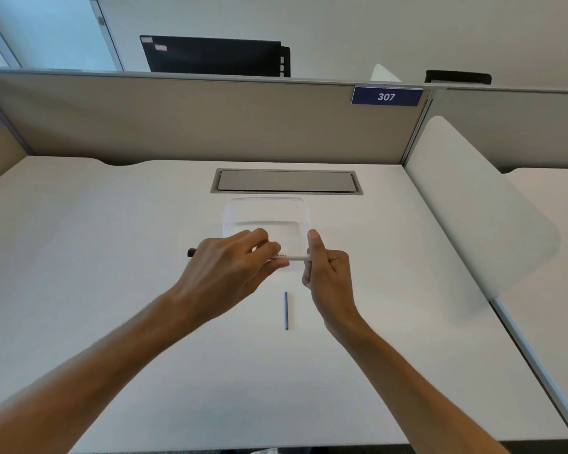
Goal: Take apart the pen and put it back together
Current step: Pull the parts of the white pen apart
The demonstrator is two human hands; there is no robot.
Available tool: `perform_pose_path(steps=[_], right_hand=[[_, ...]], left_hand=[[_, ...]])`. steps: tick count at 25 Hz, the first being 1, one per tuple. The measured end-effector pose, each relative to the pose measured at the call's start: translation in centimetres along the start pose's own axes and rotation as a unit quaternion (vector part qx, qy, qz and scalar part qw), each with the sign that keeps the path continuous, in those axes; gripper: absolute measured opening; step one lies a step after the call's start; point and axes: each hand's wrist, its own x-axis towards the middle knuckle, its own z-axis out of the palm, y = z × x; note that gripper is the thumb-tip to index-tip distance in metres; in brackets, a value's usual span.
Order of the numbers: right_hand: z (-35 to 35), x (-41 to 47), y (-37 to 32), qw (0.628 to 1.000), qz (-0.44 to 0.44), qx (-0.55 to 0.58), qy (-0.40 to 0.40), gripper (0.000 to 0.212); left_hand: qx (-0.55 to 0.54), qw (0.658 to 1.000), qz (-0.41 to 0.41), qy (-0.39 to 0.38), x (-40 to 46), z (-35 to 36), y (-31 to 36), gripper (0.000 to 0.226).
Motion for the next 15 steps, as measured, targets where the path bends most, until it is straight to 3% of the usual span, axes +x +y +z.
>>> perform_pose_path(steps=[2, 4, 5, 7, 9, 10, 11, 12, 15], right_hand=[[0.0, -0.2, -0.6, 0.999, -0.050, 0.004, -0.001, 0.068], [-0.3, -0.4, -1.5, 0.993, -0.121, -0.011, 0.007, 0.068], [-0.5, -0.4, -2.1, 0.983, -0.179, -0.028, 0.011, 0.067], [-1.2, -0.2, -2.9, 0.930, -0.355, -0.095, 0.019, 0.061], [-1.7, 0.1, -3.2, 0.851, -0.506, -0.139, 0.001, 0.049], [-1.8, 0.3, -3.1, 0.831, -0.535, -0.151, 0.000, 0.046], [-1.7, 0.5, -2.9, 0.835, -0.526, -0.159, 0.004, 0.047], [-1.6, 0.6, -2.6, 0.862, -0.478, -0.167, 0.015, 0.050], [-0.4, 0.5, -1.4, 0.981, -0.170, -0.092, 0.007, 0.059]], left_hand=[[-0.029, 1.000, 0.000, 0.012, 0.0, -0.3, 0.1, 0.030], [-0.159, 0.986, -0.056, 0.006, 0.4, -0.9, 0.2, 0.028], [-0.266, 0.959, -0.099, -0.022, 0.7, -1.5, -0.1, 0.027], [-0.452, 0.866, -0.162, -0.136, 1.6, -2.8, -1.1, 0.030], [-0.520, 0.796, -0.168, -0.261, 2.2, -3.9, -2.3, 0.033], [-0.523, 0.785, -0.163, -0.290, 2.3, -4.2, -2.7, 0.033], [-0.513, 0.793, -0.161, -0.289, 2.4, -4.1, -2.8, 0.032], [-0.488, 0.817, -0.162, -0.259, 2.4, -3.7, -2.8, 0.032], [-0.291, 0.941, -0.124, -0.121, 2.0, -2.2, -2.3, 0.029]])
